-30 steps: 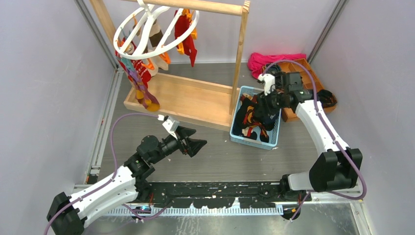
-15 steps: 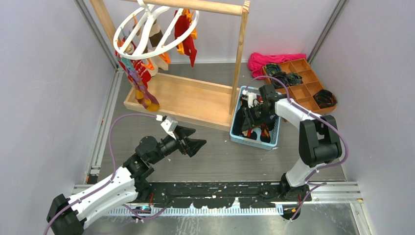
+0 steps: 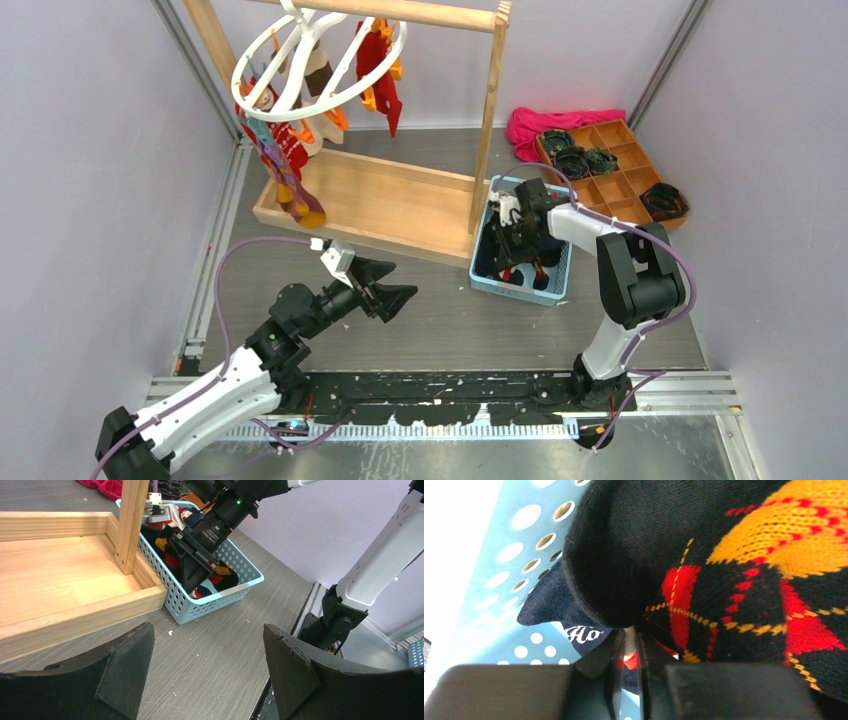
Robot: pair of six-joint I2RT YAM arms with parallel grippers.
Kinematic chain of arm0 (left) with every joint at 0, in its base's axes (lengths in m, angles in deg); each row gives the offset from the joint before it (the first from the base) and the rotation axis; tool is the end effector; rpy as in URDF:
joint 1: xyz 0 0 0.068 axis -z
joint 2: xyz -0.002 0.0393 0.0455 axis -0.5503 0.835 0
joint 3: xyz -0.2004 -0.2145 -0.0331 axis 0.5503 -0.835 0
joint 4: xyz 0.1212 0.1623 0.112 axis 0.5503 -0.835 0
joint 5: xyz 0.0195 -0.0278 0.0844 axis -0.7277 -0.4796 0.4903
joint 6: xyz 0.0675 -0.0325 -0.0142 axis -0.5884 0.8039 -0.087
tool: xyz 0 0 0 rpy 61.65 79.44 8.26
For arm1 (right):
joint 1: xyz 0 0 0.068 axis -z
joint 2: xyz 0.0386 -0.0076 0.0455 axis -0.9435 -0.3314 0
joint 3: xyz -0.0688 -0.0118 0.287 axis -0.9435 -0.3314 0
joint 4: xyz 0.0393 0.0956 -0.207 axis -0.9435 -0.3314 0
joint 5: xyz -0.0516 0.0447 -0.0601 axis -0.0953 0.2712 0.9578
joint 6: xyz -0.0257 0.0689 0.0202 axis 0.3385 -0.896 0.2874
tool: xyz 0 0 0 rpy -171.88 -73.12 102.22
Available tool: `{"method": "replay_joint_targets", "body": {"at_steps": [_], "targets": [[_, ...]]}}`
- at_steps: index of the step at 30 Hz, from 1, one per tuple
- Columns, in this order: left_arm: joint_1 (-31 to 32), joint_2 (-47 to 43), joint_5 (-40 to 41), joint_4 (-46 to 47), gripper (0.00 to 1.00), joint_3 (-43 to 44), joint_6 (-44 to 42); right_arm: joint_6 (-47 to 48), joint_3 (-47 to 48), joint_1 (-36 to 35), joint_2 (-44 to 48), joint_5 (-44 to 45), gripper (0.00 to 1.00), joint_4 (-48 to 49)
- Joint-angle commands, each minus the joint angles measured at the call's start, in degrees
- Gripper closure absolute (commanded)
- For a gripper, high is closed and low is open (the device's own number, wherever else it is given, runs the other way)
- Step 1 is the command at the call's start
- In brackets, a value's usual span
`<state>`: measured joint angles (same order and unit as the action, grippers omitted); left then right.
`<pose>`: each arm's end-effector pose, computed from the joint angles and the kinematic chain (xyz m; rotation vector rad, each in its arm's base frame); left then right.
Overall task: Clip the socks to the hanger
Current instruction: Pick up the sock from the bin.
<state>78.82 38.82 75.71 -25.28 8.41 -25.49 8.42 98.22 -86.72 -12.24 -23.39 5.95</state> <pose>0.0881 -0.1031 0.2787 0.3984 1.5376 -1.1005 0.2943 0.1101 0.1781 -0.6312 2.7237 0.5826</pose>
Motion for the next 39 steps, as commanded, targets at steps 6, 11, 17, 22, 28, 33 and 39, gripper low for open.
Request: {"method": "replay_joint_targets", "body": {"at_steps": [6, 11, 17, 22, 28, 33, 39], "targets": [[0.28, -2.97, 1.11, -1.56, 0.19, 0.36, -0.22, 1.63, 3.13, 2.22, 10.41, -8.12, 0.96, -1.53], [0.27, -2.53, 1.15, -1.83, 0.19, 0.88, -0.71, 2.55, 6.82, 6.39, 16.44, -12.51, 0.98, -4.31], [0.27, -0.21, 0.13, -0.12, 0.19, 1.43, -0.16, 3.65, 11.66, 10.34, 17.68, -12.84, 0.98, -6.31], [0.32, -0.8, 0.34, -0.65, 0.19, 1.61, -0.35, 6.98, 15.3, 11.98, 18.38, -10.26, 0.97, -8.98], [0.27, -0.8, 0.47, -0.86, 0.19, 1.61, -0.41, 11.24, 18.47, 14.65, 21.9, -14.53, 0.97, -12.67], [0.28, -0.15, 0.12, -0.37, 0.19, 1.79, -0.4, 15.83, 23.25, 14.77, 23.11, -13.06, 0.97, -20.33], [0.31, -0.84, 0.11, -0.28, 0.19, 1.38, -0.09, 22.52, 14.76, 15.2, 21.21, 4.21, 0.96, -20.33]]}}
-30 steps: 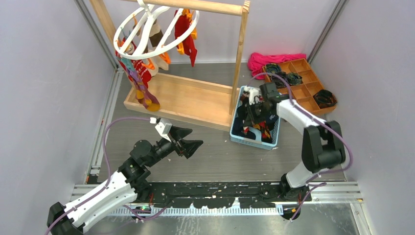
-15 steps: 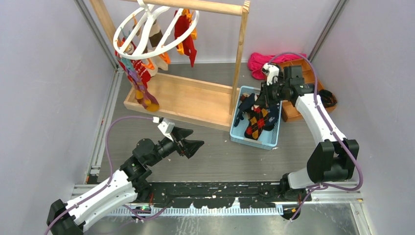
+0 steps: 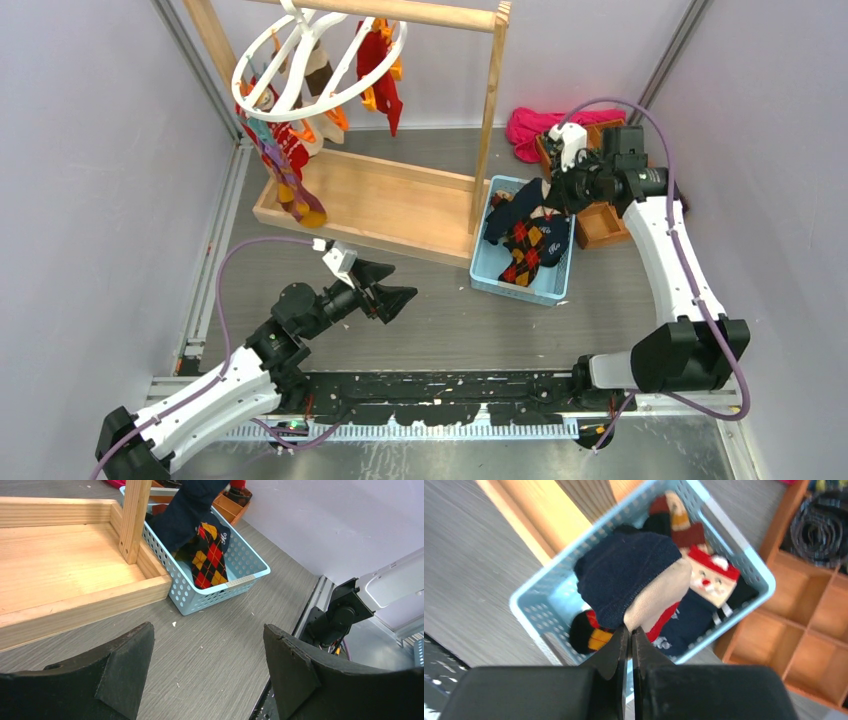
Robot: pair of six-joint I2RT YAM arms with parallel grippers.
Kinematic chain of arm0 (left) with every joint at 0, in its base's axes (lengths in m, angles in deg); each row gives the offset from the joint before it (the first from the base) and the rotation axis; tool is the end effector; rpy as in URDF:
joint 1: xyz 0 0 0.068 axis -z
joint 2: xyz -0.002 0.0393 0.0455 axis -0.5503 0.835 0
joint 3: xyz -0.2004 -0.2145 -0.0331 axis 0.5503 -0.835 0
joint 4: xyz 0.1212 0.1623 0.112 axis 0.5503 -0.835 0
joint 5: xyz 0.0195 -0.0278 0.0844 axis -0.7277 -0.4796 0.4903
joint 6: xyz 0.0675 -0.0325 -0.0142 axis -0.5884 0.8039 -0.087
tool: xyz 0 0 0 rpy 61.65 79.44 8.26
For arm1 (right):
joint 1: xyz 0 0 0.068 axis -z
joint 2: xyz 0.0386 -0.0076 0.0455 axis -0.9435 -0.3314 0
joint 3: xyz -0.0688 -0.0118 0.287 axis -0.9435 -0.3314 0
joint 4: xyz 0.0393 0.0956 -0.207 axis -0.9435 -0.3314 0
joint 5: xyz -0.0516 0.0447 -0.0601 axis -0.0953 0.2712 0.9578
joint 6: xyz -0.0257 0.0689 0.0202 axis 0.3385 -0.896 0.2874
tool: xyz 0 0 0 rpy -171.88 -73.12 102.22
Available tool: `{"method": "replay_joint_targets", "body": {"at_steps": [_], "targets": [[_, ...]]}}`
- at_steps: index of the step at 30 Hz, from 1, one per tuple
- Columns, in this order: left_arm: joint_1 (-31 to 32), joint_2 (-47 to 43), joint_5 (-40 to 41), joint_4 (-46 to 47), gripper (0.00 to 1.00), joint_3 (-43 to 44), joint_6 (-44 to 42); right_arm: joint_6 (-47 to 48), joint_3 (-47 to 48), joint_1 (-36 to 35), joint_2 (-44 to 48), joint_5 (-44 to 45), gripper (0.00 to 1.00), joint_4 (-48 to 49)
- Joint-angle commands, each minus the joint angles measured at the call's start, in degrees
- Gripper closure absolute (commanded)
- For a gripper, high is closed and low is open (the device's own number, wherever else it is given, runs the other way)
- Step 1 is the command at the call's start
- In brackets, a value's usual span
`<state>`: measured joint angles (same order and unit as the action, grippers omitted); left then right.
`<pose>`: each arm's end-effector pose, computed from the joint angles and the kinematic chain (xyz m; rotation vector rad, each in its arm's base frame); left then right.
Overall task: Clip the socks to the hanger
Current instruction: Pick up the sock from the bin.
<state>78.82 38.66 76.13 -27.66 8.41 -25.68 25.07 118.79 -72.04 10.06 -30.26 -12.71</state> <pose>0.0884 -0.1028 0.2733 0.3999 1.5774 -1.0818 0.2559 0.0375 0.3681 -0.7106 2.1889 0.4126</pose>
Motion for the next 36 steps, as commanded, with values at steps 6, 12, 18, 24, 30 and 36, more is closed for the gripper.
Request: {"method": "replay_joint_targets", "body": {"at_steps": [6, 12, 18, 24, 30, 36], "targets": [[0.27, 0.44, -1.28, 3.51, 0.19, 1.89, 0.23, 7.93, -10.11, 2.16, -0.15, 10.7, 0.96, 1.57], [0.29, 4.32, -3.87, 10.3, 0.18, 3.08, 1.61, 23.37, -4.93, 2.28, 7.75, 0.05, 0.99, -4.83], [0.31, 11.92, -10.38, 18.78, 0.19, 9.02, 8.04, 52.27, 9.18, 2.19, 9.39, -15.18, 0.99, -29.0], [0.28, 13.88, -8.7, 17.89, 0.19, 13.48, 19.5, 63.6, 14.74, -6.93, 10.62, -18.19, 0.99, -40.11], [0.27, 13.49, -4.5, 16.87, 0.21, 11.77, 33.5, 60.25, 8.41, -17.37, 11.57, -20.49, 0.99, -35.38], [0.28, 15.34, 0.76, 11.49, 0.27, 9.28, 44.67, 61.0, 2.64, -24.25, 9.69, -20.26, 0.99, -32.04]]}}
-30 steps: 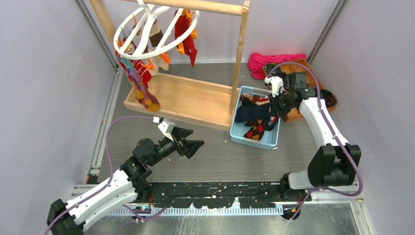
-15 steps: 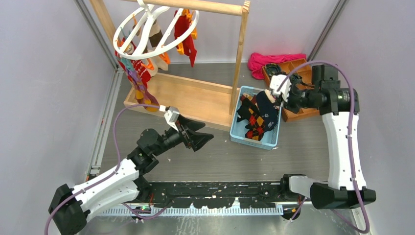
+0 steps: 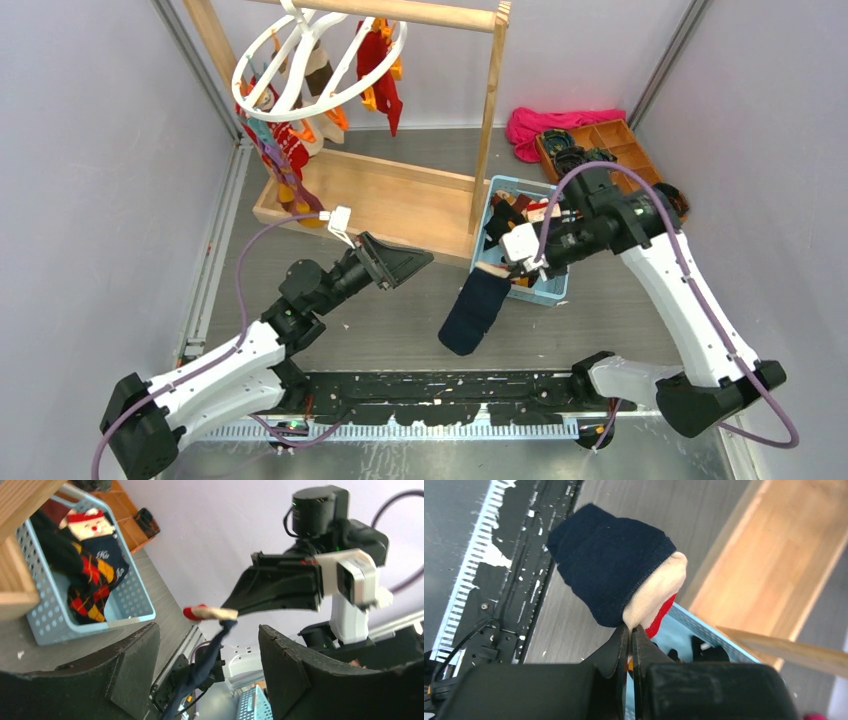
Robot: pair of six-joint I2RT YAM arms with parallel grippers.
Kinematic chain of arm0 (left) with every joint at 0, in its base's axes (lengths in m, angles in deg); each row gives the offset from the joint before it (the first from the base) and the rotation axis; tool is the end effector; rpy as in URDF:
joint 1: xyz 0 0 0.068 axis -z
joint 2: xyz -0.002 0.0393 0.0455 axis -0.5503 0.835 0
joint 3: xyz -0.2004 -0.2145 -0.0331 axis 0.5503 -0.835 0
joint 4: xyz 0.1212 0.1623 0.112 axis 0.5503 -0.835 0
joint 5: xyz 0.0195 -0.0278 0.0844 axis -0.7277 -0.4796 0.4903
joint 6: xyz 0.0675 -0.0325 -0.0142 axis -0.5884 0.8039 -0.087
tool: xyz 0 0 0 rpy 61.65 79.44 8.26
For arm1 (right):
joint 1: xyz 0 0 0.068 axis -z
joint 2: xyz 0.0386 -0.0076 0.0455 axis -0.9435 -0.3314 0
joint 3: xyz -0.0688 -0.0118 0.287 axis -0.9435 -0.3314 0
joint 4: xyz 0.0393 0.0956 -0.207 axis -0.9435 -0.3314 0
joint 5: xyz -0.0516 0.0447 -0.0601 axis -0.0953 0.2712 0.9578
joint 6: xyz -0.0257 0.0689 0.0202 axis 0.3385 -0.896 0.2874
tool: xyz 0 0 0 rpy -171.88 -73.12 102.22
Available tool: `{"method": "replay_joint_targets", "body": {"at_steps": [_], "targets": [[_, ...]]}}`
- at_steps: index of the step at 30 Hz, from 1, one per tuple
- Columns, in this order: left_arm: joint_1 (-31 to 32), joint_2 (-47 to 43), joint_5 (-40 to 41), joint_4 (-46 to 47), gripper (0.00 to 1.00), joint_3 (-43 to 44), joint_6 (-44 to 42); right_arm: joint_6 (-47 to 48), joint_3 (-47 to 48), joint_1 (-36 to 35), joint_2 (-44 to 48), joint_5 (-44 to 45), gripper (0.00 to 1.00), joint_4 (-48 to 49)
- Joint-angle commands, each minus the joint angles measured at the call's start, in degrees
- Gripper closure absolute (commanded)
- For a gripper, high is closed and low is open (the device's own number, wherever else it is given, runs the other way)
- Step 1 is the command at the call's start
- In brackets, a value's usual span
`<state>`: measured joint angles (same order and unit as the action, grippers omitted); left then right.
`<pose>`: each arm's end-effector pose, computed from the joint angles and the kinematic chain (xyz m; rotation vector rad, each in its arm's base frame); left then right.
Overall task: Clip the socks to the hanger
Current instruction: Pick up the sock from the bin, then adjust the sock.
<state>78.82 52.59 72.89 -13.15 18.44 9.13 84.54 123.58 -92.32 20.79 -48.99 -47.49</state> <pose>0.1134 -0.1333 0.3375 -0.0072 1.5576 -1.6516 0.1102 0.0952 0.3933 -1.9500 1.2496 0.6359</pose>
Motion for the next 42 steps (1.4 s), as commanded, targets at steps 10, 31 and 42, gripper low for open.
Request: {"method": "replay_joint_targets", "body": {"at_steps": [10, 31, 42], "targets": [[0.32, 11.5, 2.15, -4.7, 0.29, -0.61, 15.87, 1.45, -7.23, -11.11, -3.01, 3.26, 0.99, 9.1], [5.37, 28.81, -4.8, 12.67, 0.37, 1.89, 23.51, 1.08, -12.68, -16.36, -3.1, 7.28, 0.99, 13.04], [5.96, 29.54, -6.41, 14.9, 0.38, 1.34, 25.01, -0.76, -15.87, -16.39, -1.83, 8.79, 0.99, 16.88]]}}
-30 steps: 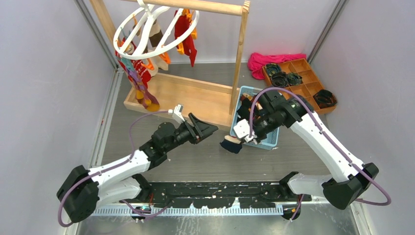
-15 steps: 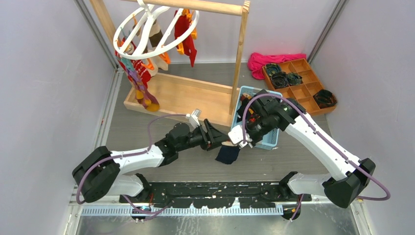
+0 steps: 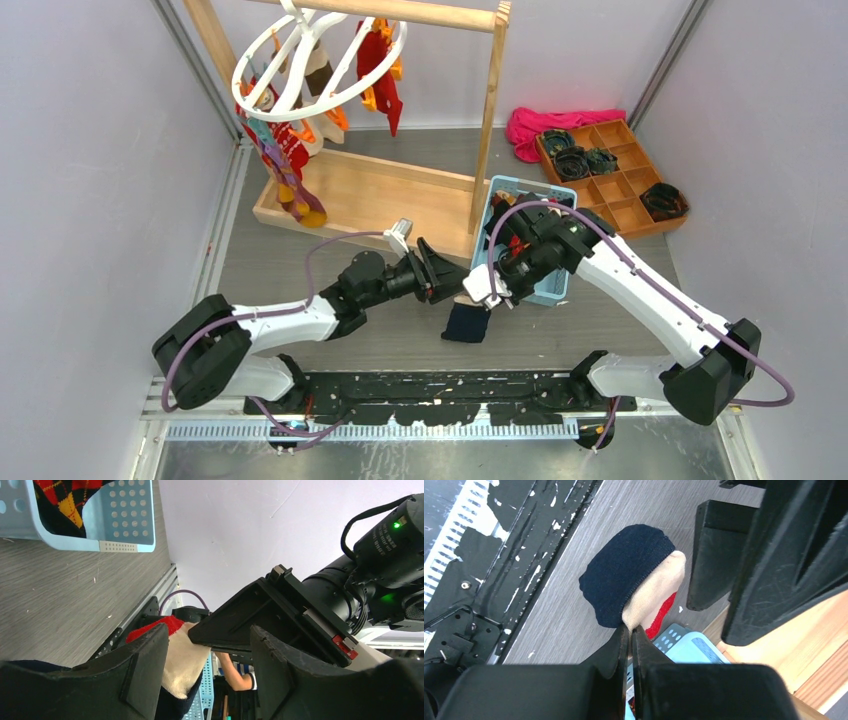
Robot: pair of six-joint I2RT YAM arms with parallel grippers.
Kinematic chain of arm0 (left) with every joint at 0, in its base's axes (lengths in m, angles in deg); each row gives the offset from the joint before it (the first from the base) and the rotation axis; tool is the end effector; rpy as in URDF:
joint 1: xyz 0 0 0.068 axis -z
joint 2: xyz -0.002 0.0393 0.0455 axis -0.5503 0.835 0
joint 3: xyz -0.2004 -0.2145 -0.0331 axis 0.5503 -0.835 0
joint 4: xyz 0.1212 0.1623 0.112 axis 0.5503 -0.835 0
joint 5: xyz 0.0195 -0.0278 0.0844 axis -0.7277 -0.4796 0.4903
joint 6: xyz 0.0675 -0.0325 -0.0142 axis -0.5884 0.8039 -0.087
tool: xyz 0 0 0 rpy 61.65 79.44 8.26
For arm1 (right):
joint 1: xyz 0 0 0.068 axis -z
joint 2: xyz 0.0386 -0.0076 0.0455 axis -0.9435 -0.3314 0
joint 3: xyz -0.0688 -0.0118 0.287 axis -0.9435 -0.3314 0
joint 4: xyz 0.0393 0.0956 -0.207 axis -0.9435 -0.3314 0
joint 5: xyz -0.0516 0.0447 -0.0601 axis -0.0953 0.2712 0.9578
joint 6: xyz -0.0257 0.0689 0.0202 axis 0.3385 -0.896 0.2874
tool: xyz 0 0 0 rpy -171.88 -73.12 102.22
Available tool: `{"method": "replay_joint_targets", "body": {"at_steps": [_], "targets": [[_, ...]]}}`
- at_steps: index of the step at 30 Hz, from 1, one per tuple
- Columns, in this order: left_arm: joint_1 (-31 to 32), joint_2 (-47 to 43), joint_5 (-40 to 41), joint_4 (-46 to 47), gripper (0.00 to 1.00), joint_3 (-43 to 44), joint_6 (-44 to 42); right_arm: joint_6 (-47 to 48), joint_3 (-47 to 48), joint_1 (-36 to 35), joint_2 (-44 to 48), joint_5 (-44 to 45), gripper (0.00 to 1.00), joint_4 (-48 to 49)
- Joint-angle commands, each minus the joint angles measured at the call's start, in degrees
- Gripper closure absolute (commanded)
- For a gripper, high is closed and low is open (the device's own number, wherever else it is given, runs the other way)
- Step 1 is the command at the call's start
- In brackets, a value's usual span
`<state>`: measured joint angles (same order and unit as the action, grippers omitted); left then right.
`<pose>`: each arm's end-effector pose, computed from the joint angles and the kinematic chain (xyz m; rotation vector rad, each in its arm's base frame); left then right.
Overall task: Clip the socks to the hanger
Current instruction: Adjust the sock.
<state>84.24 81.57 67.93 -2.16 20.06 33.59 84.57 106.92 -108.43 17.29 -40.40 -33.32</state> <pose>0.1567 -0.2213 0.2697 -0.3313 2.0422 -1.9116 0.1139 0.1399 0.3183 -2.2576 1.1360 0.6805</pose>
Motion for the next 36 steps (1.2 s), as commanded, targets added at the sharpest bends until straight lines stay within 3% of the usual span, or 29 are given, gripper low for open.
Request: {"method": "replay_joint_targets", "body": {"at_steps": [1, 5, 12, 25, 26, 32, 34, 36], "targets": [[0.68, 0.66, -1.61, 3.9, 0.39, -0.35, 0.36, -0.95, 0.91, -0.32, 1.8, 0.37, 0.99, 2.73], [0.83, 0.94, -2.32, 2.94, 0.41, -0.57, -0.7, -1.07, 2.32, -0.3, 2.53, 2.35, 0.99, 1.71], [0.83, -5.07, 0.51, -11.68, 0.39, 0.03, -7.53, -1.54, 4.01, -0.26, 3.98, 3.85, 0.99, -0.54], [2.17, -3.56, -3.25, -6.9, 0.41, 1.28, -5.24, -4.17, 1.7, -0.33, 1.92, 2.08, 0.99, 4.77], [2.35, -2.98, -3.26, -5.93, 0.43, 1.44, -5.03, -4.23, 1.41, -0.28, 1.79, 1.65, 0.99, 4.88], [2.68, -0.48, -4.0, -0.48, 0.79, 1.43, -3.89, -5.39, -0.08, -0.27, 1.22, 0.99, 0.99, 6.72], [2.68, -0.62, -3.67, 1.18, 0.97, 0.74, -4.58, -6.23, -0.16, -0.28, 1.39, 1.1, 0.98, 7.15], [2.68, -1.21, -2.62, 3.4, 1.0, -0.52, -6.57, -7.77, -0.4, -0.23, 1.69, 0.46, 0.91, 7.68]]}}
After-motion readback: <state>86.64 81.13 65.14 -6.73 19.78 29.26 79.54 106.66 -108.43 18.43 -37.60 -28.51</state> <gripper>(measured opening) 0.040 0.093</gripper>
